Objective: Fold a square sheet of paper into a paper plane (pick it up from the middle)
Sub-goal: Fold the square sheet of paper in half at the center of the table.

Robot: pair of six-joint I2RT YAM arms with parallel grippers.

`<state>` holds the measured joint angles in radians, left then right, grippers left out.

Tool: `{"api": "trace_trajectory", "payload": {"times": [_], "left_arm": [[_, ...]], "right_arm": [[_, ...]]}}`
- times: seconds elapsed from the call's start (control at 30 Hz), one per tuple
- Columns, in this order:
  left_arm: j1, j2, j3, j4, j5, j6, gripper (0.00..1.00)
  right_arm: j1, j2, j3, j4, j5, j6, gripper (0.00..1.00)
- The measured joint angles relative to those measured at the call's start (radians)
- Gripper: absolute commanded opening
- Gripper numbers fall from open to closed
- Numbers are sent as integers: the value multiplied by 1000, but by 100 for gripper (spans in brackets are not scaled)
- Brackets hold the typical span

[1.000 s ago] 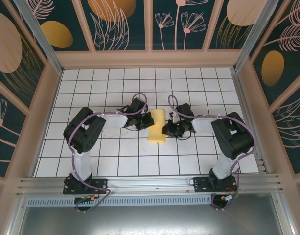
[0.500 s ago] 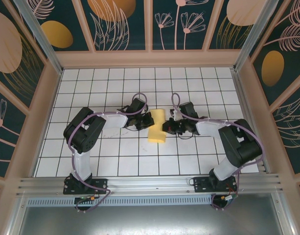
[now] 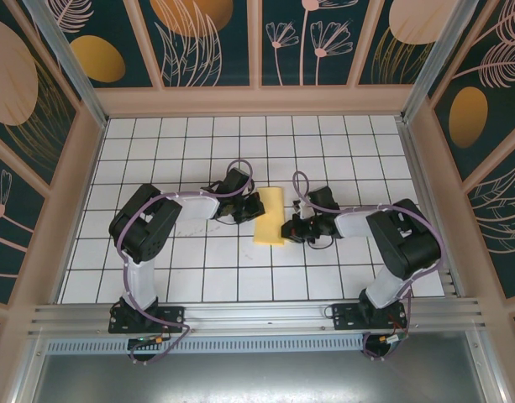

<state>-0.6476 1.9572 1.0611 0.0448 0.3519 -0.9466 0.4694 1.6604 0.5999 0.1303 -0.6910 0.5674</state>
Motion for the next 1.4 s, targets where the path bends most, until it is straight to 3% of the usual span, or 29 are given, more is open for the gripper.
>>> {"api": "trace_trajectory", "payload": {"times": [0.27,1.0,1.4], "left_arm": [[0,0,0,1,0,0,0],[0,0,-2,3,0,0,0],[0,0,-2,3,0,0,0]], "right_arm": [[14,-69,-9,6,-19,11,2],[64,-59,-37,-26,20,3,1],[24,-111,8,-48,-4,0,4]]}}
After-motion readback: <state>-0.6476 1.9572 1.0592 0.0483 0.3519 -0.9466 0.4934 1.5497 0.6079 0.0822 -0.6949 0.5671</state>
